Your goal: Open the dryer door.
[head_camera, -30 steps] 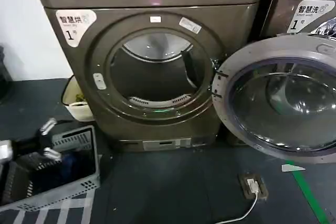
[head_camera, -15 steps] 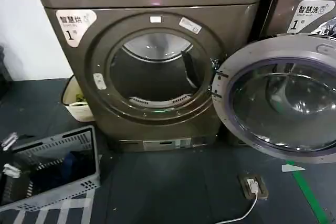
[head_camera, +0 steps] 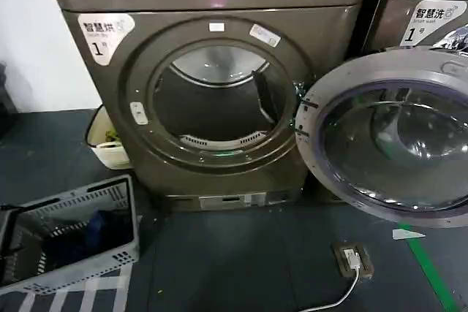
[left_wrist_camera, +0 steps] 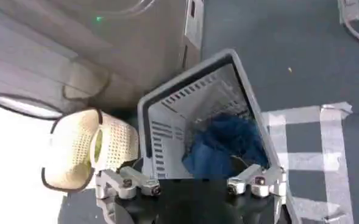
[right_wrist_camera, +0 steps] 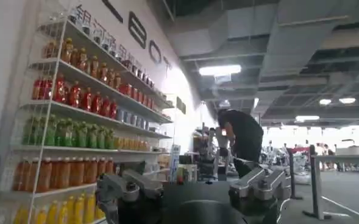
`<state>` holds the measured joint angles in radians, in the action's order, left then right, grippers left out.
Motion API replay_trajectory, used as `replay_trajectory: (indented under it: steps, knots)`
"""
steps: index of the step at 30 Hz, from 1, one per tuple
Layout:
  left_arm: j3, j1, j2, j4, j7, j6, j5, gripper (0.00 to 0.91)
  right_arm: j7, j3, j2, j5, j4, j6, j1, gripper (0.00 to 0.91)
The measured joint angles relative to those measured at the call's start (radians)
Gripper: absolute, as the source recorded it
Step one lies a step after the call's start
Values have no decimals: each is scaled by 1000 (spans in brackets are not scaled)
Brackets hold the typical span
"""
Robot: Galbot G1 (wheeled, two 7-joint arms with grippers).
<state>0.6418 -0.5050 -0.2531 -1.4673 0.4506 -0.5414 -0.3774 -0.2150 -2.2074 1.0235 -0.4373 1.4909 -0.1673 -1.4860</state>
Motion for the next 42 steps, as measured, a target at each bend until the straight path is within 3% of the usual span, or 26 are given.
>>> replay_trajectory:
  steps: [26, 42]
  knots:
    - [0, -4, 4, 50, 13, -59, 24, 907, -2, -9, 2, -4, 2, -2, -13, 907]
    - [9, -20, -15, 17, 12, -52, 15, 907, -4, -22, -1, -21, -3, -3, -32, 907]
